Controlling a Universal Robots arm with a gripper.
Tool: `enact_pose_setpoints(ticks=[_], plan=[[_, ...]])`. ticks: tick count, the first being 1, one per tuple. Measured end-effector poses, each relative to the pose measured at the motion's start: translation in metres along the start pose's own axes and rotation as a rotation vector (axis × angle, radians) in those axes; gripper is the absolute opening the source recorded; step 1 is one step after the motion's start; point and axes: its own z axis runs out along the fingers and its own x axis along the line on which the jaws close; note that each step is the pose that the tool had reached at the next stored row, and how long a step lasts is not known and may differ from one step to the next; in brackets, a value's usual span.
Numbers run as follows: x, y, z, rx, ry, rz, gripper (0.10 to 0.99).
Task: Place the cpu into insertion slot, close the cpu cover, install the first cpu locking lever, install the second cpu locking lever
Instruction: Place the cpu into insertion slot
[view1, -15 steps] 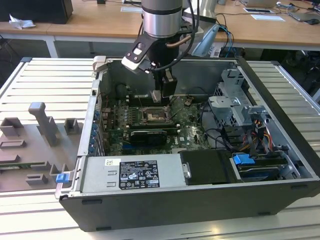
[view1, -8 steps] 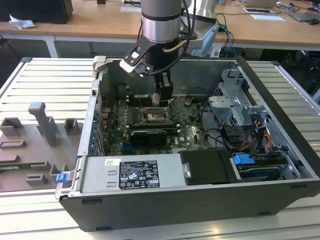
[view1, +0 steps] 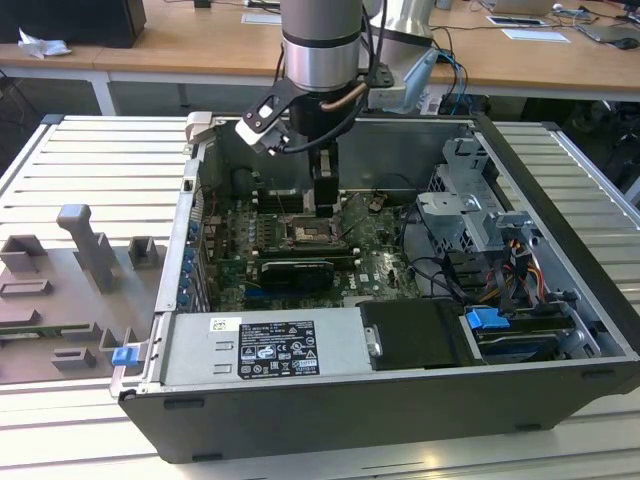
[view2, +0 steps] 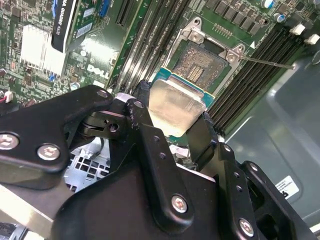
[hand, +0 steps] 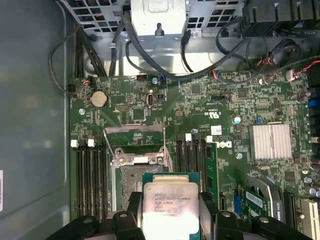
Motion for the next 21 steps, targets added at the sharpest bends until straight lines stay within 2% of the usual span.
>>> enact_pose_setpoints(ticks=[10, 13, 17, 21], plan=[[-0.0001, -0.0008, 0.0087, 0.000, 0.0002, 0.000, 0.541], [-0.0002, -0.0012, 0.0135, 0.000, 0.0001, 0.000, 0.541], [-0.0005, -0.0032, 0.0261, 0.000, 0.0002, -0.001, 0.541], [-0.0007, -0.0044, 0.0320, 0.001, 0.0047, -0.049, 0.541]])
